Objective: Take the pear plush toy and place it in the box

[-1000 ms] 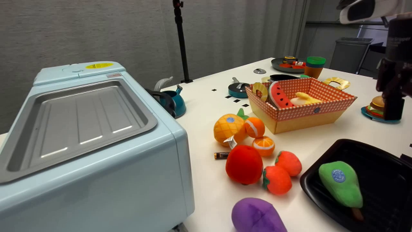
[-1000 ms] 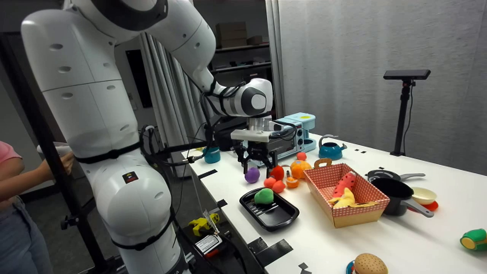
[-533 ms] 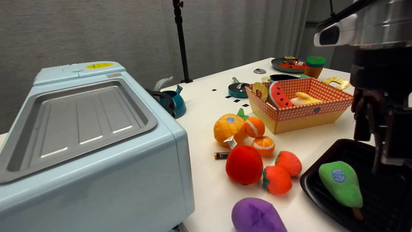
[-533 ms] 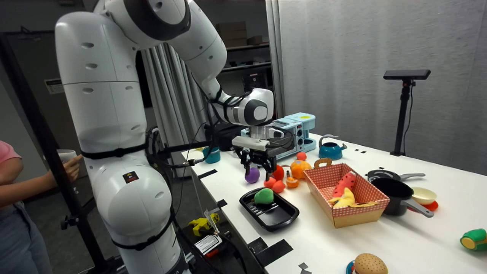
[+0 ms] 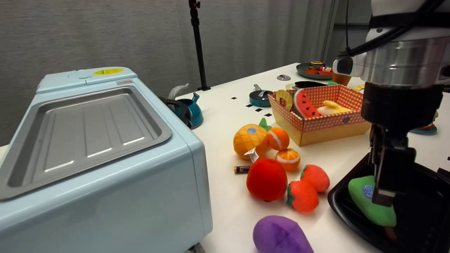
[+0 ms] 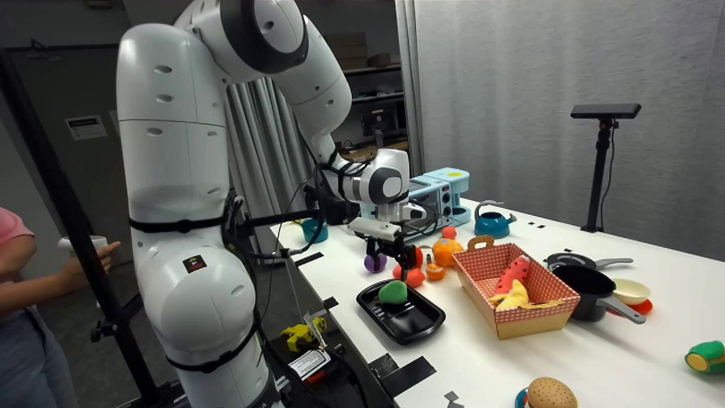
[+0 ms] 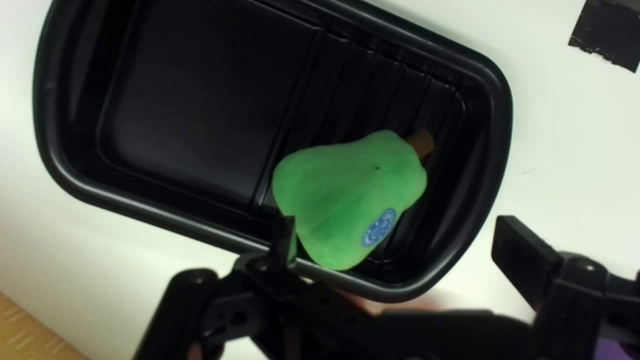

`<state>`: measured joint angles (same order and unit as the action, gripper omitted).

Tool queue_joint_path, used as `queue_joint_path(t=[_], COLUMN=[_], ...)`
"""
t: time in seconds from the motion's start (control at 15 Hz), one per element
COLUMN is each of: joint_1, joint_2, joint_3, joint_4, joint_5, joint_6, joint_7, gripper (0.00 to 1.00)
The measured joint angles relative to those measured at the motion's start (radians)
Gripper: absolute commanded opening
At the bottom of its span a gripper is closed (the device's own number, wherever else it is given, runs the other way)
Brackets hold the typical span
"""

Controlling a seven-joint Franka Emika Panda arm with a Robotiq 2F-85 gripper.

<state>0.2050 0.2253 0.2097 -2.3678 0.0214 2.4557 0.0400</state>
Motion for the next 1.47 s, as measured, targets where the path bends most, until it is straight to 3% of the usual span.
queue_joint_path(t=[0.6,0.67,0.8,1.07,1.47], joint_1=[0.000,0.000,0.000,0.002,0.002], joint_2=[0.053,0.060,0.075,0.095,0.080], joint_3=[-0.029,-0.030,-0.030,-0.034,-0.037], joint_4=[0.002,0.004,0.008,0.013,0.020], joint_5=[-0.071,-0.073,-0.075,-0.077,-0.074], joint_6=[0.005,0.005,0.005,0.005,0.000], joint_7=[0.089,0.094,0.101,0.113,0.122], gripper=[0.96,0.76,0.70,0.38,0.02])
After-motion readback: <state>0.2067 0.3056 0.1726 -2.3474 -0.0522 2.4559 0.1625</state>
